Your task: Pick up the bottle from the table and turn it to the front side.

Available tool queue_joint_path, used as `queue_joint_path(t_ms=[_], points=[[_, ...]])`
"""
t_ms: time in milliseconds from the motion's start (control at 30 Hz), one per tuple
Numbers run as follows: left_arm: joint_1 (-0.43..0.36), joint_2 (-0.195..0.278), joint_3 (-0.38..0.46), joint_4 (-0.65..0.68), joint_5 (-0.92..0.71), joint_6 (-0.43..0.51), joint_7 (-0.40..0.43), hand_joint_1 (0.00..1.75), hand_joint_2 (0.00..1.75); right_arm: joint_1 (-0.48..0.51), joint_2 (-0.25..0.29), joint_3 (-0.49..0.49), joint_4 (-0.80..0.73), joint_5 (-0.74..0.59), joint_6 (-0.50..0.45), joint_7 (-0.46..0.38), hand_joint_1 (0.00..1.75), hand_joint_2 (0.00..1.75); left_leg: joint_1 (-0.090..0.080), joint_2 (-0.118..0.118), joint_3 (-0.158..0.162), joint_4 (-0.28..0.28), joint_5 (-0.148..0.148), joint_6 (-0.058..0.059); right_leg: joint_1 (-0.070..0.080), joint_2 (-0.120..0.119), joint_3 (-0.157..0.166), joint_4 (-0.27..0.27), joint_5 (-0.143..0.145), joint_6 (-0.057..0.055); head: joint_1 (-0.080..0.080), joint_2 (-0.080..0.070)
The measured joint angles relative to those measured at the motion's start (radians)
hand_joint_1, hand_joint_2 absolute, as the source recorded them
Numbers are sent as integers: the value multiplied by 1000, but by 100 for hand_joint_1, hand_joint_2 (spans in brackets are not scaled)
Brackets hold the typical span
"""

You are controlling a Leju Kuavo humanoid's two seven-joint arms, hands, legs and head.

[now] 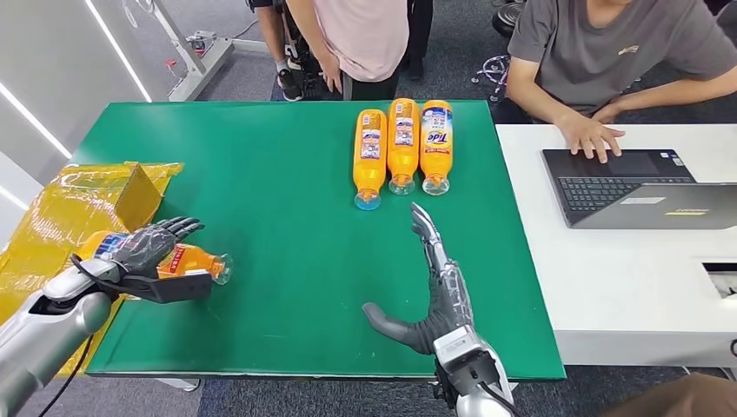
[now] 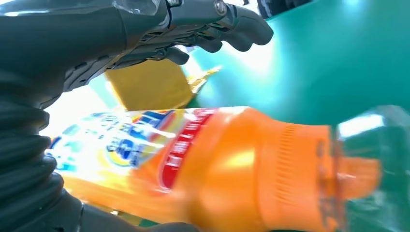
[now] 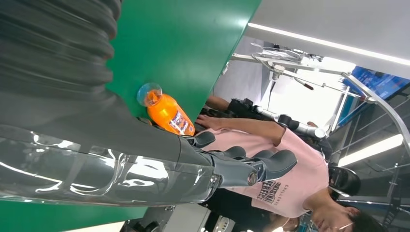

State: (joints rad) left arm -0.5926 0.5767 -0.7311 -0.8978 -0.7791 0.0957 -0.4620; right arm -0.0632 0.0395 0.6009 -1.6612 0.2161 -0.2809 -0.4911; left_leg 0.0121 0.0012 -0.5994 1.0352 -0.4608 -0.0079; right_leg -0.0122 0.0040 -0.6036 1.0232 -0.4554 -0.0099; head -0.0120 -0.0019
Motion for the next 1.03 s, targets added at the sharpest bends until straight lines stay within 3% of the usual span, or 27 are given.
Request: queue_joint_path(t_ms=[233,433,533,667,767,833,1033], points=[[152,90,195,-213,95,-85,-34,0,175,23,6,-18,-3,3,25,0,0,175,0,0,0,0,0,0,0,1,-1,0,-1,0,0,0],[223,55,373,-366,323,-144,-114,0,175,25,15,-24,-3,-3,33,0,0,175,0,0,0,0,0,0,0,0,-1,-1,0,0,0,0],[230,-7,445,-428,501,-182,-153,0,175,24,20,-24,-2,-8,41,1,0,175,-1,-1,0,0,0,0,0,-1,0,-1,0,1,0,0],[230,-131,509,-486,714,-206,-195,0,175,13,32,-21,7,-16,58,4,0,175,-1,-1,0,1,0,0,-1,-1,0,-1,0,0,0,0],[230,-220,523,-505,800,-192,-217,0,175,0,38,-16,21,-21,64,6,0,175,-1,-1,0,1,0,0,-1,-1,0,-1,0,0,0,0],[230,-254,523,-510,819,-181,-224,0,175,-5,40,-12,28,-25,65,6,0,175,-1,-1,0,1,0,0,-1,-1,0,-1,0,0,0,0],[232,-413,519,-542,895,-24,-237,0,175,-9,41,-4,45,-38,61,5,0,175,-1,-5,-1,1,0,0,-1,-5,1,-1,0,1,0,0]])
